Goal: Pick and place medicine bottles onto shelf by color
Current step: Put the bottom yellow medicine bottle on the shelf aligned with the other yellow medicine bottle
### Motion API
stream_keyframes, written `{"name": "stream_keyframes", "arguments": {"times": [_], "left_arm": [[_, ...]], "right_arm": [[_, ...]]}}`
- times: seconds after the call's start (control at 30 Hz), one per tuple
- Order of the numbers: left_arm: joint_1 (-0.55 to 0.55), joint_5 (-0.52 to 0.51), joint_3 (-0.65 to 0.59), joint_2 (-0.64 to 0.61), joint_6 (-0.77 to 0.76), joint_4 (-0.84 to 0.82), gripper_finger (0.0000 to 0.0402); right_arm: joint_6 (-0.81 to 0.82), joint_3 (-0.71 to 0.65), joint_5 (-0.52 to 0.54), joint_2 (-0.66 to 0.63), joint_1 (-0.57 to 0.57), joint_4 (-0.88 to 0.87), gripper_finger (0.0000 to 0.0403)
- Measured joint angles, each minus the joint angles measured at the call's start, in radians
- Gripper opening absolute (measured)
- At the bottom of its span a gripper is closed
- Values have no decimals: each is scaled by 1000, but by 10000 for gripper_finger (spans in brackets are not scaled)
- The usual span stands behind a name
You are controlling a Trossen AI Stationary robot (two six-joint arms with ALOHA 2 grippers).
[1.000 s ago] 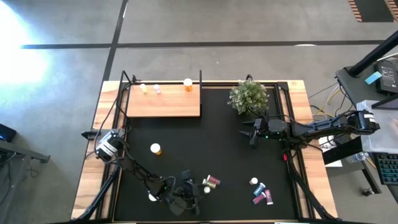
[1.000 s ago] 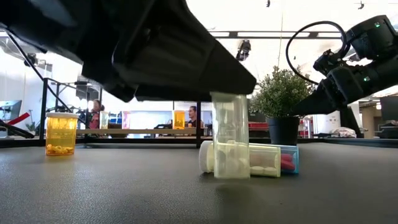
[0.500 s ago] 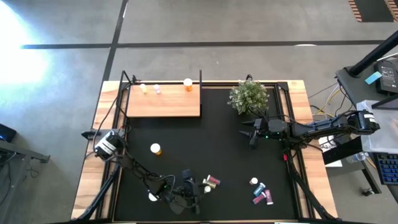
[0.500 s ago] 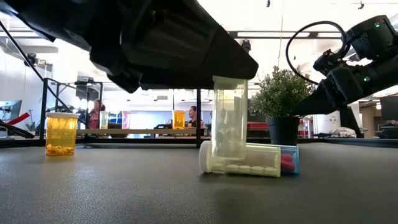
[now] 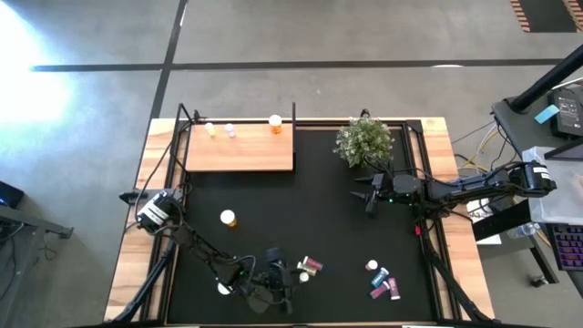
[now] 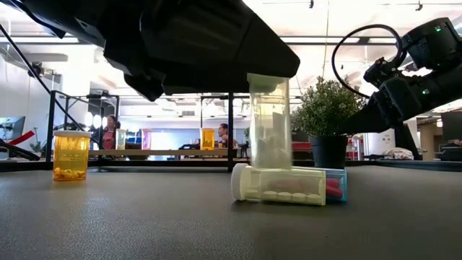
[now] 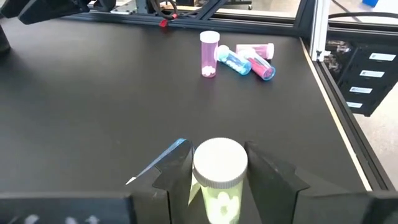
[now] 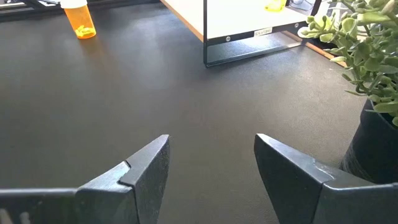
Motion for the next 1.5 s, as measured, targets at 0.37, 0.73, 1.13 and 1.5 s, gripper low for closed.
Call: {"name": "stream_keyframes", "arguments": {"times": [0.37,0.73,1.13,1.5], "left_arm": [[0,3,0,-14,2,-18,127],[3,-69,-1,-59,-2,-98,127],[41,-182,-2,-248,-10,-446,128],[116,-263,-75,-396,-70,-651,128]], "right_arm": [[0,0,0,0,0,0,224],[0,0,0,0,0,0,224],[0,0,0,0,0,0,224],[0,0,0,0,0,0,224]]}}
